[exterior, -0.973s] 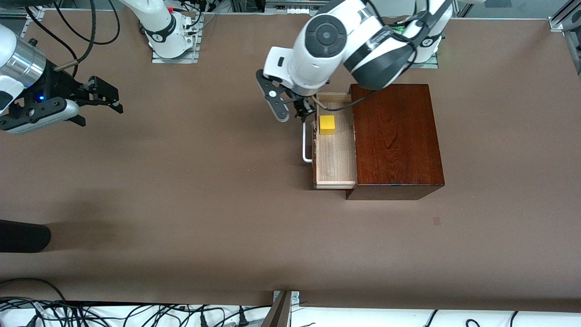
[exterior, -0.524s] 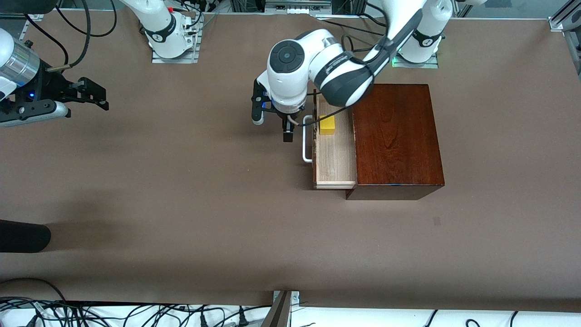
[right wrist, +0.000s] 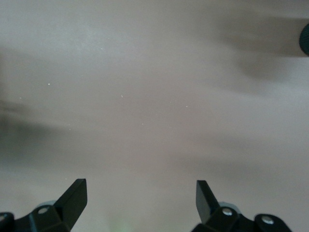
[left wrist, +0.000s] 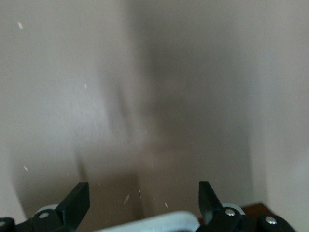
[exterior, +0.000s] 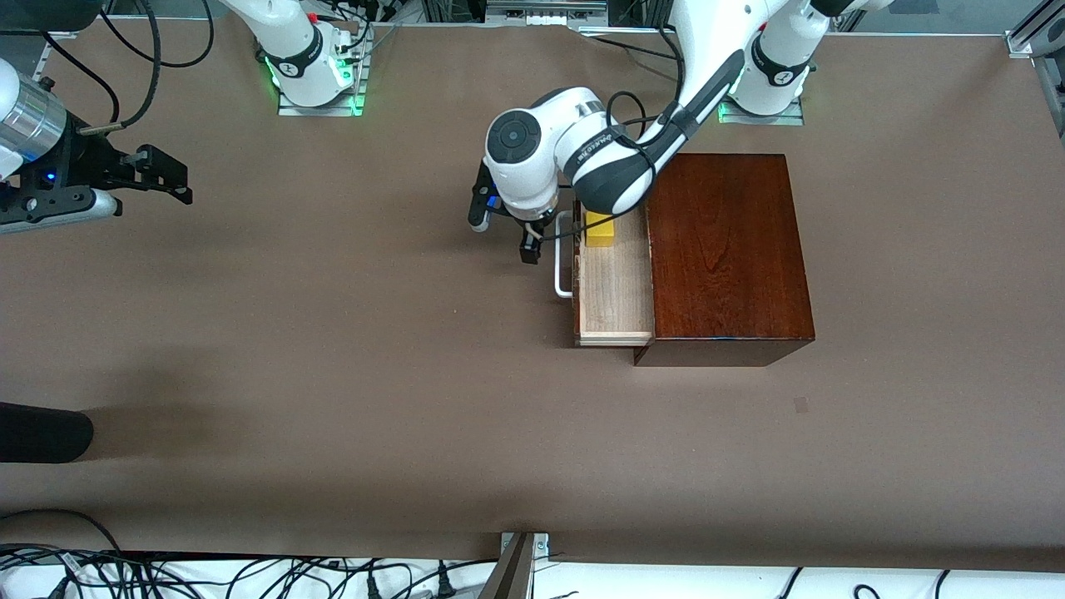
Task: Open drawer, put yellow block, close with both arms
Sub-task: 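Push the drawer front shut with the left gripper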
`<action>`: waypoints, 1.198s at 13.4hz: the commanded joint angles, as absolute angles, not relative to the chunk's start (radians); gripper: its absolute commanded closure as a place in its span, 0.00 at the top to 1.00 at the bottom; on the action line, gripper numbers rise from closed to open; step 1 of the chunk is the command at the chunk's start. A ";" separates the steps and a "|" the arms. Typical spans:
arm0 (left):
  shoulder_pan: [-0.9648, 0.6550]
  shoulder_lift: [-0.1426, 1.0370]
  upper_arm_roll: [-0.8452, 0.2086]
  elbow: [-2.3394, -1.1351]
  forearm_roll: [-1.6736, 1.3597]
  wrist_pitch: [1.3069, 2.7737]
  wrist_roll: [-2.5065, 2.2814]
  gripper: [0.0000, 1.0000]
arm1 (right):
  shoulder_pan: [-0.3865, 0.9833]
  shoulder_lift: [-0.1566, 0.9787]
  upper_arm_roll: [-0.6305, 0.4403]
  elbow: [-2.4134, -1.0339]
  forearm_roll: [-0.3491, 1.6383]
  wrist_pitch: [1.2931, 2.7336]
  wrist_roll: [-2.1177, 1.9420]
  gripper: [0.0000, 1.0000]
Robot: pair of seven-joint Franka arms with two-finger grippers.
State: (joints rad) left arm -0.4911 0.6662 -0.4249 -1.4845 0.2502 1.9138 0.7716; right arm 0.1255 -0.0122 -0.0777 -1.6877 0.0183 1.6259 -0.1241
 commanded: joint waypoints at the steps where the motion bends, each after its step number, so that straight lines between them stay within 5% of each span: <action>1: -0.450 0.644 -0.416 -1.491 0.273 1.829 0.801 1.00 | 0.114 0.008 -0.072 -1.651 -0.002 1.621 -0.126 1.00; 16: -0.360 0.624 -0.413 -1.488 0.417 1.637 0.788 1.00 | 0.114 0.011 -0.095 -1.644 0.005 1.629 -0.115 1.00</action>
